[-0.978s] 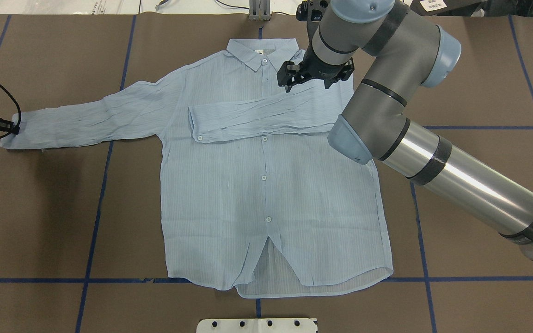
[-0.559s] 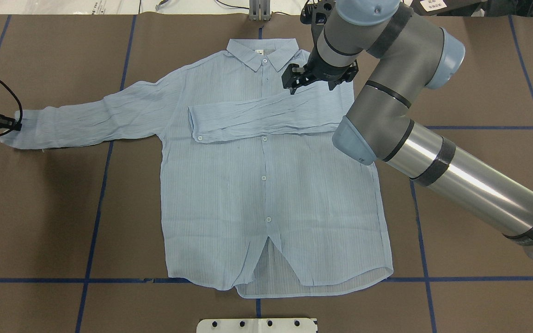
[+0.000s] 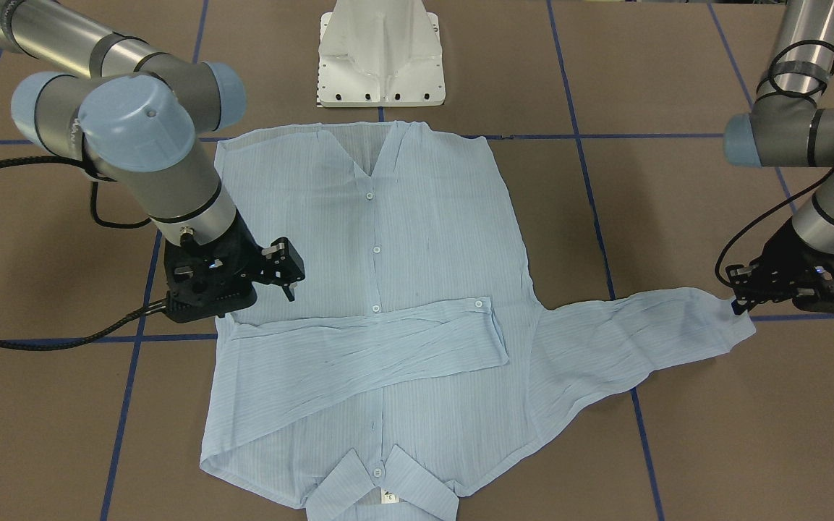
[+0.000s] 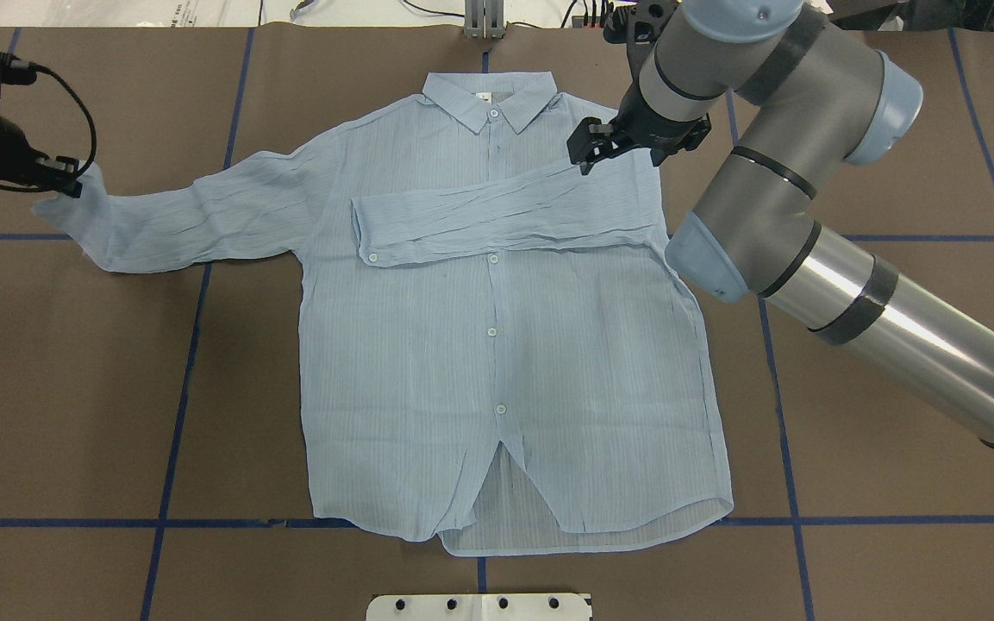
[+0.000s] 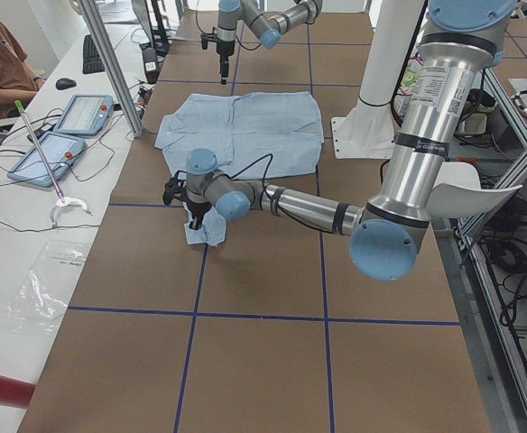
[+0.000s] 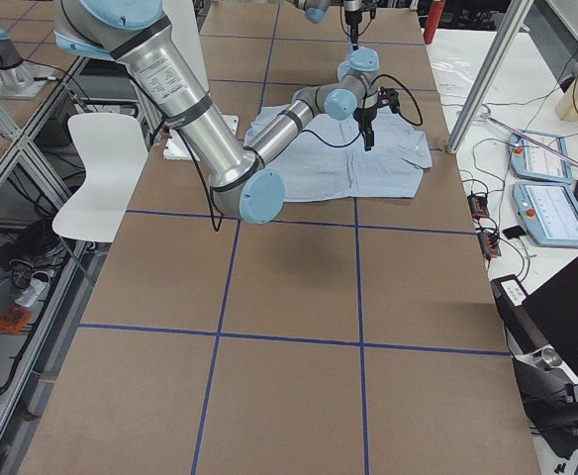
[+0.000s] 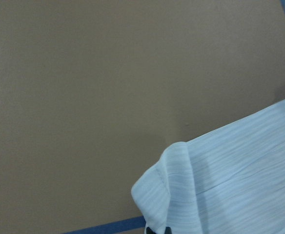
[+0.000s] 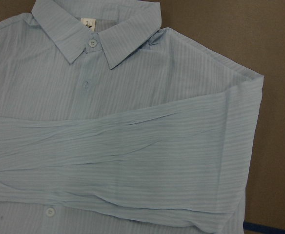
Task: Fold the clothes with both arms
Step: 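Grasp and lift the cuff with the left gripper while the right arm withdraws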
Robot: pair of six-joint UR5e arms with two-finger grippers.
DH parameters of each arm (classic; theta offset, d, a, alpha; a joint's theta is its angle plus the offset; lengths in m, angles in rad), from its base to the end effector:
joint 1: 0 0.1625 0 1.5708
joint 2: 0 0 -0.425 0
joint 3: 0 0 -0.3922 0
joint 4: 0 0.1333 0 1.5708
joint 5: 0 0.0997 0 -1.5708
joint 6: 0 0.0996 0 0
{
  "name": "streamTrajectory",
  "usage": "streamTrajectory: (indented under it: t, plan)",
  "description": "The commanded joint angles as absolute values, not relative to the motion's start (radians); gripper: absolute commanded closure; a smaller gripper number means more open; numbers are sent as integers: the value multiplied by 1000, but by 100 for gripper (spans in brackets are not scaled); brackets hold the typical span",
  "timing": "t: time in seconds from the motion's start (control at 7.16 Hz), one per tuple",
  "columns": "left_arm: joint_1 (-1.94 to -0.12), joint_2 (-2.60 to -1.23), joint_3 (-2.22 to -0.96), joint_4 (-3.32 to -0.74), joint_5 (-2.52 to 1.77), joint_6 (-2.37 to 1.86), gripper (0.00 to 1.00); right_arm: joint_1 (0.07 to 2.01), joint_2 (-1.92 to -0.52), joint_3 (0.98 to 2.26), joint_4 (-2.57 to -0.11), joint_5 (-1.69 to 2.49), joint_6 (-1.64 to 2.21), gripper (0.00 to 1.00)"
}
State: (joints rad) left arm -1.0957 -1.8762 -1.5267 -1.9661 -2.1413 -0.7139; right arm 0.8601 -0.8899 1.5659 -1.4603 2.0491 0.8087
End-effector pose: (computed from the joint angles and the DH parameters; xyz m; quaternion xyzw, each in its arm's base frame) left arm 0.2206 -0.6027 0.4720 0.1071 0.3940 -0.0181 0.9127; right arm -0.3946 -0.5925 0.2392 0.1192 -0.4150 -0.0467 0.9008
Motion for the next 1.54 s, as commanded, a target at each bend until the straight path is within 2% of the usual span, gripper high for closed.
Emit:
streamTrajectory:
  t: [0.0,0.28,0.56,0.84,1.12,1.4]
  plan:
    - [-1050,-2030,-1633,-1725,-2146,-955,100,949,-971,1568,-1462,2104,680,0]
    - [-1013,-2184,-1677,-1625,-2224,-1159,100,1040,-1037,1556,-1466,2118,515,0]
    - [-1002,-2323,-1645,-1634,-2292,-1305,100,1090,-1092,1551,-1460,2126,413,0]
    - [-957,-2469,-1516,-1672,-2296,-1379,100,1094,-1106,1548,-1459,2132,407,0]
    - [-950,-2528,-1400,-1800,-2296,-1453,100,1103,-1108,1540,-1457,2134,405,0]
    - [-915,-2545,-1342,-1866,-2290,-1494,100,1103,-1106,1532,-1456,2134,406,0]
